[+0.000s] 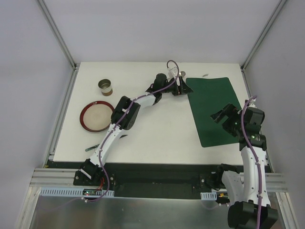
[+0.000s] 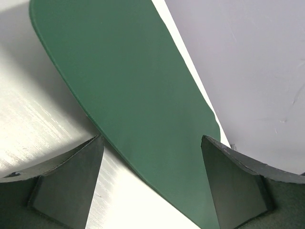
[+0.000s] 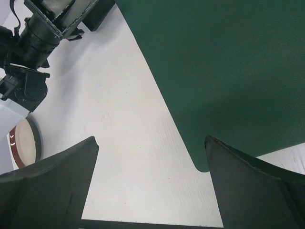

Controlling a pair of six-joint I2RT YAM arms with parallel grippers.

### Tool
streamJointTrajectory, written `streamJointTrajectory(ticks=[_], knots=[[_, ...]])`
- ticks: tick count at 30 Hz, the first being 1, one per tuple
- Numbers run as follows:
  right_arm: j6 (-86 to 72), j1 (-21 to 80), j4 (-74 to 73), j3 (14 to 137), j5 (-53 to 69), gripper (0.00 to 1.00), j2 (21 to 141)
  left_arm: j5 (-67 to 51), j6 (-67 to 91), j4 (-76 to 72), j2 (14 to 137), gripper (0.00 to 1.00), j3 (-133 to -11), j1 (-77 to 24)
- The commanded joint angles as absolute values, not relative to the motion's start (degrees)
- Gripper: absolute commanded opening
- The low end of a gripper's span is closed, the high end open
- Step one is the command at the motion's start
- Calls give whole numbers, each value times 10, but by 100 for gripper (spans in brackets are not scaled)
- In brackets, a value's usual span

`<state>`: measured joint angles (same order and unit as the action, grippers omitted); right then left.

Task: Set the dinner table for one person
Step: Pick up the napkin from the corner of the board.

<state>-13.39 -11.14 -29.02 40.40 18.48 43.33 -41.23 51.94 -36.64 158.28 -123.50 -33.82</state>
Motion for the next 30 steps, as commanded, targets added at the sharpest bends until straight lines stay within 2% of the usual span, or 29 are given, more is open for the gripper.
streamJointTrajectory(ticks=[1,5,10,19,30], knots=[[-120,-108,-318,443,186,96,413,-370,518,-366,1550,82,-1199,-343],[-114,-108,-325,446,183,96,410,-327,483,-302,1511,81,-1172,-343],[-111,-108,-327,443,176,96,412,-326,494,-265,1543,81,-1247,-344],[-109,-108,-324,443,178,96,417,-319,533,-287,1582,79,-1291,-362],[-105,-108,-325,440,177,96,411,-309,520,-288,1560,77,-1252,-366]])
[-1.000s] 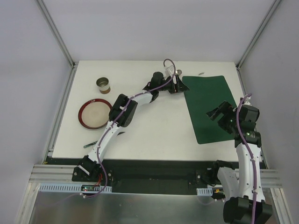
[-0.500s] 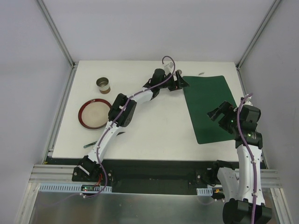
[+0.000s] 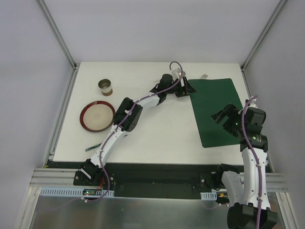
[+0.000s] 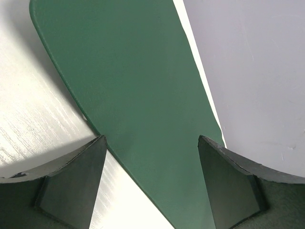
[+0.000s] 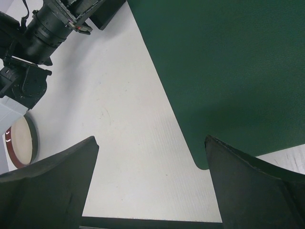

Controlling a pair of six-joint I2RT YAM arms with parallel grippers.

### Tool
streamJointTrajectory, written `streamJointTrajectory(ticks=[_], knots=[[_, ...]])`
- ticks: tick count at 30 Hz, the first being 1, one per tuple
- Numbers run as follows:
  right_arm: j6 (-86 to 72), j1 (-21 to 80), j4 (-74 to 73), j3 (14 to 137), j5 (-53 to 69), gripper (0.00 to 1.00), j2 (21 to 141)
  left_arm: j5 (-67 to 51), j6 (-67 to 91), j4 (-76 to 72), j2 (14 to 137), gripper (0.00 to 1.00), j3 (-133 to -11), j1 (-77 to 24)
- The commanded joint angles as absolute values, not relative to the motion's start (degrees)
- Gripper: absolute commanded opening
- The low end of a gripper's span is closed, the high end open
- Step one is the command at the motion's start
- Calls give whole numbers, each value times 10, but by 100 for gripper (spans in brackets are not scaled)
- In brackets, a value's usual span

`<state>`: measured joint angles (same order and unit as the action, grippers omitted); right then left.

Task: Set the dinner table for one person
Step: Pick up the napkin from the corner of the board.

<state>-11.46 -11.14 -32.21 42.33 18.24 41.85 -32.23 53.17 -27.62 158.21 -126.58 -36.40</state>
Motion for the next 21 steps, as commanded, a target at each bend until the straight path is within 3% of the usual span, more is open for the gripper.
streamJointTrajectory(ticks=[1,13,21], knots=[[-105,-108,-324,440,174,96,411,-307,516,-280,1557,77,-1249,-366],[-108,-109,-293,418,181,96,440,-246,450,-248,1467,77,-1167,-342],[-108,-109,-301,427,175,96,442,-226,460,-223,1519,76,-1245,-332]])
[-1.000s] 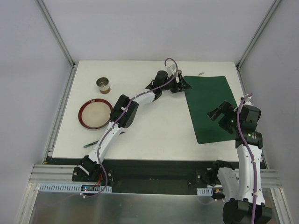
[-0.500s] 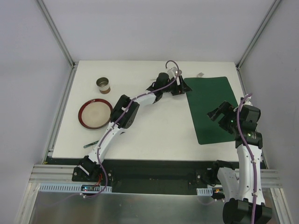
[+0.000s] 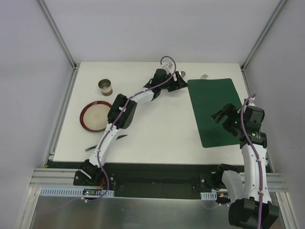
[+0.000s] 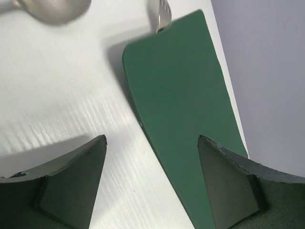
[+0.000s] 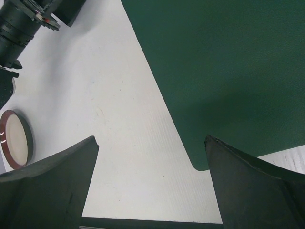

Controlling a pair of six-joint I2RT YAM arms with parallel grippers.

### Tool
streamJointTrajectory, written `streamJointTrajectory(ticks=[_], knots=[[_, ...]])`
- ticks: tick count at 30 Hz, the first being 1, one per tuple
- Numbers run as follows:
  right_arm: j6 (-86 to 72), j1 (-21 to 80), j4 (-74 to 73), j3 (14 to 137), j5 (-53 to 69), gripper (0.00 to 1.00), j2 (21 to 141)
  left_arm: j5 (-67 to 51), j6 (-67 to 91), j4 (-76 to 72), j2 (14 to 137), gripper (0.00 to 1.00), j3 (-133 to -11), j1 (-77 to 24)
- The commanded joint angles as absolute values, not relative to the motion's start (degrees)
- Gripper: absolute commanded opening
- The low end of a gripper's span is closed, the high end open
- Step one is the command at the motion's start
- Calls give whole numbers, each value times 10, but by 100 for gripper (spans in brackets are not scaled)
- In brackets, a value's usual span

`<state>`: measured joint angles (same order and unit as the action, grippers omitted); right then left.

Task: Set the dinner table for one person
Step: Pick up the napkin from the corner of the board.

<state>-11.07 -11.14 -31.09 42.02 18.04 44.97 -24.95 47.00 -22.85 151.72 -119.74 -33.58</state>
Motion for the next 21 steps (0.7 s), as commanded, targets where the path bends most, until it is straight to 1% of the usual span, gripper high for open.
streamJointTrajectory(ticks=[1,7,21], knots=[[-106,-109,-305,428,173,96,441,-222,463,-222,1524,76,-1253,-332],[-106,-109,-316,430,174,96,435,-226,503,-222,1578,74,-1326,-337],[-112,-109,-323,422,179,96,424,-221,533,-237,1618,73,-1353,-354]])
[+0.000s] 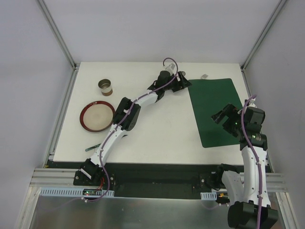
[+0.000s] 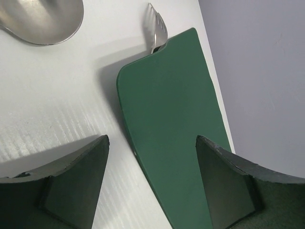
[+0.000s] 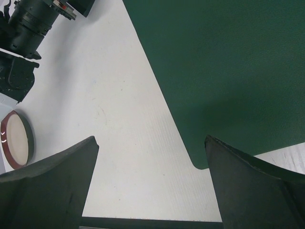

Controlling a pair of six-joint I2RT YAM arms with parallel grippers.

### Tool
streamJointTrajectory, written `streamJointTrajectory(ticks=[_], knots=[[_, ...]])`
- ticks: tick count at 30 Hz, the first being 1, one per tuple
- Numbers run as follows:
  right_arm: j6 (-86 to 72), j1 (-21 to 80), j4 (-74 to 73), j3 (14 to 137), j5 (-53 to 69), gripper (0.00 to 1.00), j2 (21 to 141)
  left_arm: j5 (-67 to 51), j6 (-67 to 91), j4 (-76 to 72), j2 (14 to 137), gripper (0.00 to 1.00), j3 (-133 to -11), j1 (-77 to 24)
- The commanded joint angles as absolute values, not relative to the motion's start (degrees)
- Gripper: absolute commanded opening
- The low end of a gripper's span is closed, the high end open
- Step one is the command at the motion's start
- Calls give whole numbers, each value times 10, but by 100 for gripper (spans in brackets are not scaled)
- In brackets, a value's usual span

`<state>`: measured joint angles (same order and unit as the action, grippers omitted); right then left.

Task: Set the dinner table for one person
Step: Pick up the napkin from the corner of the board.

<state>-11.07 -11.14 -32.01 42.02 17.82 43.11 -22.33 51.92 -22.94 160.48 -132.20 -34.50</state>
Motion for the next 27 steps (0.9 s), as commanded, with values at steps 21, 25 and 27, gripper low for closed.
streamJointTrajectory(ticks=[21,25,27], knots=[[-105,-109,-345,420,174,96,392,-210,554,-265,1639,72,-1371,-381],[-105,-109,-344,420,169,96,395,-209,553,-265,1639,69,-1376,-381],[-105,-109,-342,417,167,96,397,-210,551,-265,1637,61,-1375,-381]])
